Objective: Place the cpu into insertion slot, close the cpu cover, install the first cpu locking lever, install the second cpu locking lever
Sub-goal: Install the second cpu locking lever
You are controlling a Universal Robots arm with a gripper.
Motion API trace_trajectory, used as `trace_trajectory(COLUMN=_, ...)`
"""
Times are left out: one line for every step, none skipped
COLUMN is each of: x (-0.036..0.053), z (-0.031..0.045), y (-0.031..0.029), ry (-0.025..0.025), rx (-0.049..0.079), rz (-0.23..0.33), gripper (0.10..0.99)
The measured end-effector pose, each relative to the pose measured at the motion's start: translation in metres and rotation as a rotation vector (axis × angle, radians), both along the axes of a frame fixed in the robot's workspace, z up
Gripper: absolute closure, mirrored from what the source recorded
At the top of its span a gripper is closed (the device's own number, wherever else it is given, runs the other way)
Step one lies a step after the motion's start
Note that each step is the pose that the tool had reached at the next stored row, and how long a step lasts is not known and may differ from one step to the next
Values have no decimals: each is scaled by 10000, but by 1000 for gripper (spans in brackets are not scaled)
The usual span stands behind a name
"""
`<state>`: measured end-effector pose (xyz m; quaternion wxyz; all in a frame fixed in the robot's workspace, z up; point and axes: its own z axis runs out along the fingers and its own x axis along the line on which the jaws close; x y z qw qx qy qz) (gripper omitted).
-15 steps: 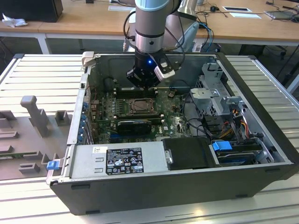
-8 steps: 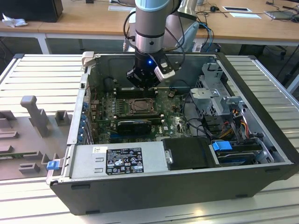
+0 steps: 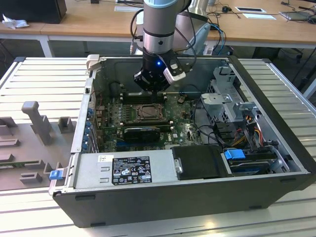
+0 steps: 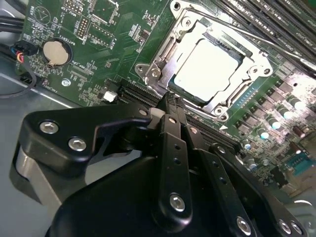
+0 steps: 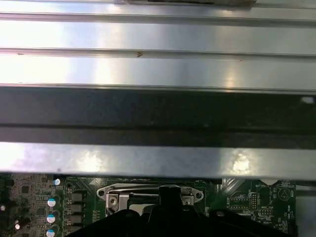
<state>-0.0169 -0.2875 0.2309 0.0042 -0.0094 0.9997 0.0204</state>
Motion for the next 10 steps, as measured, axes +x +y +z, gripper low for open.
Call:
trace_trajectory(x=0, z=16, y=0, ry=0, rx=0, rz=0, gripper=980)
trace_trajectory(x=0, z=35, y=-1, ry=0, rx=-1, rz=-1, gripper=980)
trace_trajectory(x=0, z=35, y=-5, ry=-1, rx=1, rz=0, gripper=980)
trace_trajectory(x=0, z=36, y=-19, ry=0, rx=-1, rz=-1, gripper=980)
trace_trajectory(x=0, z=36, y=-34, ry=0, rx=-1, rz=0, gripper=980)
trace_trajectory(x=0, z=36, y=-44, ry=0, rx=-1, rz=0, gripper=980)
trace_trajectory(x=0, z=36, y=-51, ry=0, rx=-1, rz=-1, gripper=980)
trace_trajectory(x=0, z=36, y=-56, ry=0, rx=-1, rz=0, gripper=980)
trace_trajectory(x=0, z=36, y=-60, ry=0, rx=0, rz=-1, gripper=980)
trace_trajectory(x=-1, z=43, y=-63, ry=1, rx=-3, rz=-2, gripper=980)
